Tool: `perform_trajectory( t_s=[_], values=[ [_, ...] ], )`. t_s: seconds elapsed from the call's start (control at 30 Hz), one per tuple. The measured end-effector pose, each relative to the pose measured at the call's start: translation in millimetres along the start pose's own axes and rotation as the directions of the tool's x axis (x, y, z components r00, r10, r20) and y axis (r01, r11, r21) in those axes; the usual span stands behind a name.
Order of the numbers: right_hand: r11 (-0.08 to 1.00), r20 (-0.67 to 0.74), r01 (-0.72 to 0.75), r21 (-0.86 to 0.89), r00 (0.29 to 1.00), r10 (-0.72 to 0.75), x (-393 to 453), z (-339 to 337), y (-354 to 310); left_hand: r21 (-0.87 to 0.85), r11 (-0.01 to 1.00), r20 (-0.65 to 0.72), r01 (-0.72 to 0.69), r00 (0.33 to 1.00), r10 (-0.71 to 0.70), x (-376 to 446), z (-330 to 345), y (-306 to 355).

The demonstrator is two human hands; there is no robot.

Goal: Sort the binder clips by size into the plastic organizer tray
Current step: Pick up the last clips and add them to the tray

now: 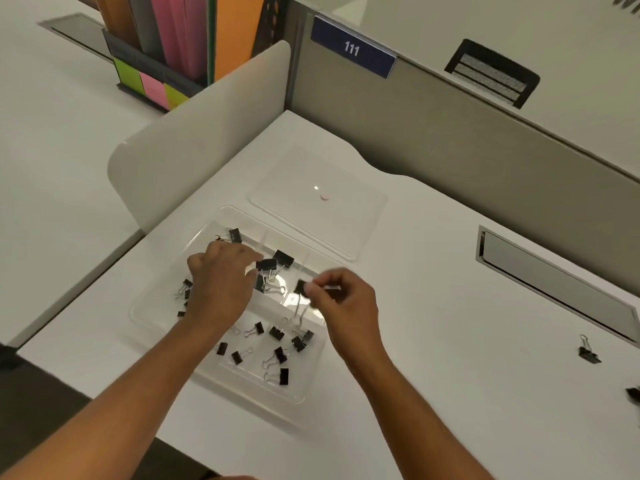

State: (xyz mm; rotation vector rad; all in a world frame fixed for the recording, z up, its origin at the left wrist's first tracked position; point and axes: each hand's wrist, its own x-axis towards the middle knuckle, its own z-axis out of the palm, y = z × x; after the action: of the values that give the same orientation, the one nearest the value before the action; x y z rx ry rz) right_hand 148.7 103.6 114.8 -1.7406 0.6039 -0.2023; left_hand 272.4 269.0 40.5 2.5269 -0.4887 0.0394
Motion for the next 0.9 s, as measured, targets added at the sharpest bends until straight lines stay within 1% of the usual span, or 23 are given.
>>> perform_trajectory(
  t_s=[0.03,0.1,0.17,0.3,0.37,0.47,0.53,0.63,0.73,0.8,0.9],
  values=[
    [0.994,0.006,0.069,-0.082,0.998,-0.069,13,8,-4,0.013,1.000,0.016,-0.012,1.000,0.012,-3,0,-1],
    [0.968,0.018,0.150,-0.201,0.989,-0.150,38,24,-8,0.007,1.000,0.036,-0.023,0.999,0.022,-8,2,-3],
    [0.947,0.033,0.166,-0.276,0.986,-0.163,61,39,-3,-0.010,1.000,0.041,-0.027,0.999,0.027,-10,4,-6],
    [0.866,0.049,0.131,-0.483,0.991,-0.122,87,52,29,-0.046,0.997,0.001,-0.055,0.998,0.055,-12,5,-13],
    [0.852,0.007,0.104,-0.514,0.993,-0.118,87,50,39,-0.064,0.996,-0.041,-0.061,0.997,0.059,-14,5,-13],
    [0.865,-0.032,0.160,-0.476,0.980,-0.199,75,40,42,-0.084,0.991,-0.114,-0.101,0.989,0.091,-17,8,-8],
    [0.879,-0.062,0.187,-0.439,0.969,-0.237,62,33,42,-0.096,0.983,-0.155,-0.158,0.978,0.143,-20,13,0],
    [0.860,-0.110,0.220,-0.460,0.947,-0.301,42,15,45,-0.101,0.946,-0.204,-0.308,0.937,0.283,-24,24,25],
    [0.798,-0.162,0.246,-0.550,0.906,-0.391,26,-18,50,-0.127,0.889,-0.209,-0.440,0.888,0.410,-23,41,68],
    [0.765,-0.209,0.220,-0.606,0.883,-0.420,21,-49,54,-0.134,0.841,-0.202,-0.525,0.845,0.495,-22,53,103],
    [0.760,-0.317,0.130,-0.637,0.854,-0.412,14,-94,62,-0.109,0.754,-0.168,-0.648,0.760,0.628,-22,71,157]
  ],
)
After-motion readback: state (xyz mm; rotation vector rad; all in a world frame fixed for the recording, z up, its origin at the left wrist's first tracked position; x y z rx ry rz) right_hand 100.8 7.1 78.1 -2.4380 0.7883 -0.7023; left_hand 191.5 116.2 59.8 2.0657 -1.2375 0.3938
